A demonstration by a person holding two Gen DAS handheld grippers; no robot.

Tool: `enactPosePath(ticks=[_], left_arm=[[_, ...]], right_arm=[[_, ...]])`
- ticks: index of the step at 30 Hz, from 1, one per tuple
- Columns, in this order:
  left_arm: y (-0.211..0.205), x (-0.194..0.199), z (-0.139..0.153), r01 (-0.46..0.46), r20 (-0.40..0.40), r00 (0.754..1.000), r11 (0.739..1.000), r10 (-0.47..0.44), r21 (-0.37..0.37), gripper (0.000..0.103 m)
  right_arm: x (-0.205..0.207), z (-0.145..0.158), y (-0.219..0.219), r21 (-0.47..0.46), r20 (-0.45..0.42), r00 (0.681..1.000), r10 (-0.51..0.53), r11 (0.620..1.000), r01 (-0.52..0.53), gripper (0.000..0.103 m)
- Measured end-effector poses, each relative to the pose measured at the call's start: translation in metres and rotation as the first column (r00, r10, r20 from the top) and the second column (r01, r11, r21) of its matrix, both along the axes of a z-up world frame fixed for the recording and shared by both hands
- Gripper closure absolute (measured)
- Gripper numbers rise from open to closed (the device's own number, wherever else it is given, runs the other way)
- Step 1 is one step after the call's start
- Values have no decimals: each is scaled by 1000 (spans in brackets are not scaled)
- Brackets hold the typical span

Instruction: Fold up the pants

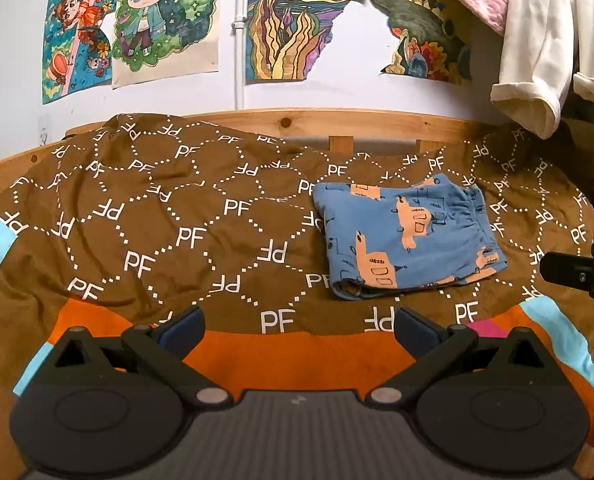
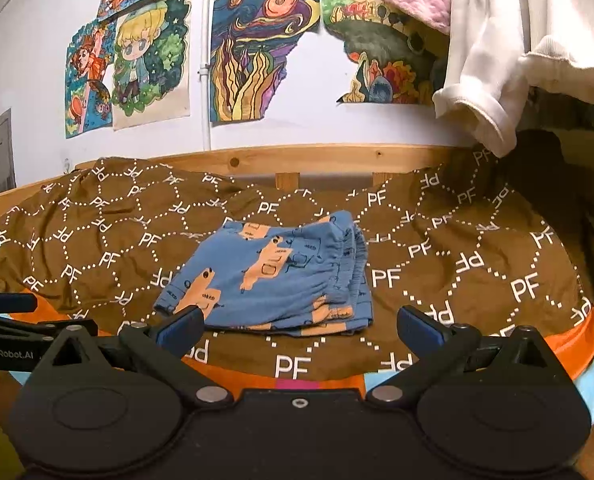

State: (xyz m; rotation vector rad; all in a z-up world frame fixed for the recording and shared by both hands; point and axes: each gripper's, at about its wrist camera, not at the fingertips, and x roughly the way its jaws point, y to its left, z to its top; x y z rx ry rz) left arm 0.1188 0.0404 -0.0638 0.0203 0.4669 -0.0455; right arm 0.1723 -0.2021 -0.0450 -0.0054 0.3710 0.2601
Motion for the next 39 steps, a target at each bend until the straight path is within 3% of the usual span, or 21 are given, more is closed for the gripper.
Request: enactPosePath(ticks=[39], left_arm=[[2,-2,-1,8,0,1000,1000,-8,22,0]], right_arm=[[2,-7,-7,27,-35,998,-53,998,54,1]])
